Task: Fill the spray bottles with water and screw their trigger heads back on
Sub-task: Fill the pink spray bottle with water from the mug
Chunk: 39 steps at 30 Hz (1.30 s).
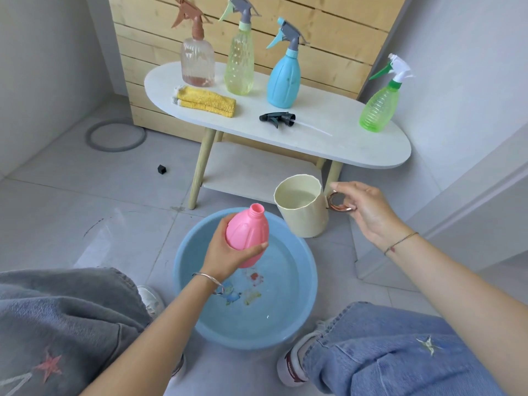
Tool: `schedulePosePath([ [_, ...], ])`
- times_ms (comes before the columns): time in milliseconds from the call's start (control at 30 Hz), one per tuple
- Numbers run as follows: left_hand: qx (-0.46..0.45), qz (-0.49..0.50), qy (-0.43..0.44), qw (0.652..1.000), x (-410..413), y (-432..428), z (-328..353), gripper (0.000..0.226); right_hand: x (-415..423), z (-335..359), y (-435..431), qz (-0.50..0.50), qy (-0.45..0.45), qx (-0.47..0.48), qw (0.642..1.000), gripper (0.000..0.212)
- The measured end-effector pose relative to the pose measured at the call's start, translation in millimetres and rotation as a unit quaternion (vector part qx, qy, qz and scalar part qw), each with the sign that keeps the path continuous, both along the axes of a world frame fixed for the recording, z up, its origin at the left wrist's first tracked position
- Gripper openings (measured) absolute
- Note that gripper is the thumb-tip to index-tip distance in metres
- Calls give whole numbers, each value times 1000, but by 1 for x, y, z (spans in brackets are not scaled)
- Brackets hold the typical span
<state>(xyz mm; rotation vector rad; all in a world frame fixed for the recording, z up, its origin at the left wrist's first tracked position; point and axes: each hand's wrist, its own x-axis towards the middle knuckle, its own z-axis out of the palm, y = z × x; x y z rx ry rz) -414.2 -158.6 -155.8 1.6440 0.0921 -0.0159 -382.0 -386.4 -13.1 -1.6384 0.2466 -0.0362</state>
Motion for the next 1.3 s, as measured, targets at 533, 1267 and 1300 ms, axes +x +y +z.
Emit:
schedulePosePath([
  [533, 13, -46, 2, 999, -9, -10, -2, 70, -10, 3, -3, 5, -57, -139, 989, 41],
  [1267, 33, -49, 5, 998, -12, -13, -17, 74, -7, 14, 4, 18, -109, -219, 969, 39],
  [1300, 33, -49, 6, 998, -12, -13, -17, 74, -7, 15, 4, 18, -111, -228, 967, 39],
])
